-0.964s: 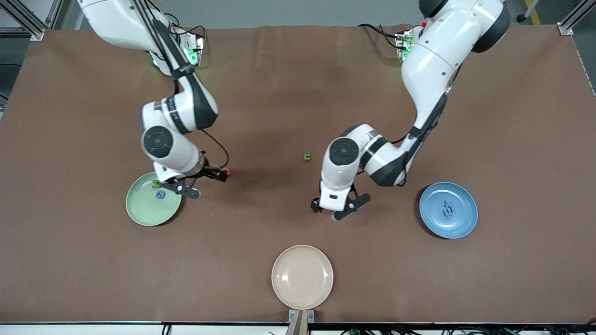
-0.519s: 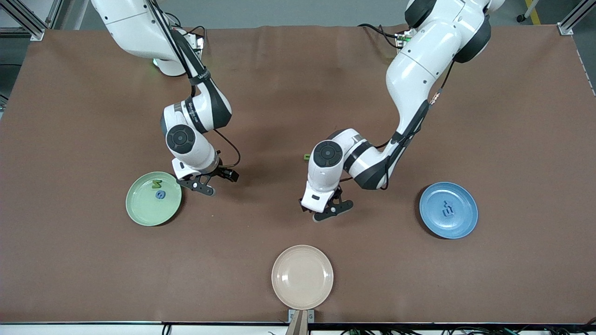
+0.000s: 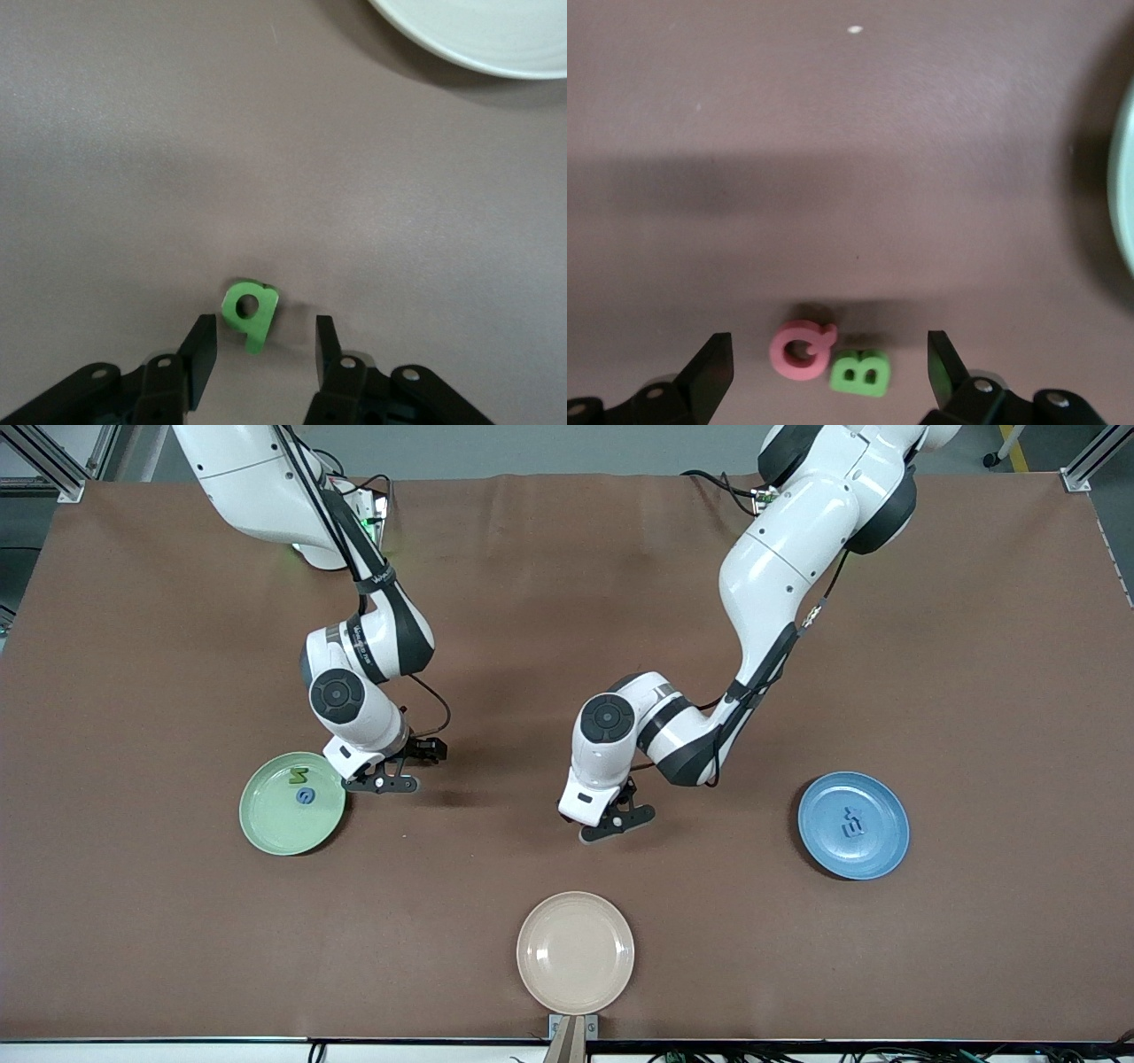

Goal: Sort upper and lower case letters into plates
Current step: 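Grasp the green q with the left gripper while the right gripper hovers over B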

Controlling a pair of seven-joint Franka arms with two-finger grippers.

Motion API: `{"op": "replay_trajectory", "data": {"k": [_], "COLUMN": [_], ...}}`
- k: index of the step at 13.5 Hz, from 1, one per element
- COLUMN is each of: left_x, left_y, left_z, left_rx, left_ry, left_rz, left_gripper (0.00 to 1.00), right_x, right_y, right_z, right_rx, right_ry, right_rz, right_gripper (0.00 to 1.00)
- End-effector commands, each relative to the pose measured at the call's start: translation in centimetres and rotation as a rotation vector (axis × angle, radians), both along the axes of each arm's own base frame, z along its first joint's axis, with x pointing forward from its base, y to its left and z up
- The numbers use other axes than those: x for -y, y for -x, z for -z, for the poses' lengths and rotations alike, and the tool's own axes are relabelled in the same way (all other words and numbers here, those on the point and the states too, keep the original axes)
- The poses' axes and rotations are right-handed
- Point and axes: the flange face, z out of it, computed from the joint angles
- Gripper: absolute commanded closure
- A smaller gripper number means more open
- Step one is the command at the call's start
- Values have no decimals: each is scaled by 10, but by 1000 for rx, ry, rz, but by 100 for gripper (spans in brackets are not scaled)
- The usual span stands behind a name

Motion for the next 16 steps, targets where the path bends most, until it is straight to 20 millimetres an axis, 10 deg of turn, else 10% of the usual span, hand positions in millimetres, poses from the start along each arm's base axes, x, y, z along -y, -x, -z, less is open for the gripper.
{"op": "replay_trajectory", "data": {"k": [1,11,16], "left_x": [-1,-8,-89], "left_y": [-5,-6,-41], "left_z": [4,9,-71], "left_rx": [6,-32,-61], "left_ry": [-24,-32,-72], "left_rz": [9,-22,-126], "left_gripper": [50,86,94], "right_x": [23,24,20], "right_y": [0,14,13], "right_z": [2,12,-6], "right_rx": [-9,23,52], "right_ry": [-29,-65,-87], "right_rz": [-262,-609,-834], "right_gripper": [3,3,1]}}
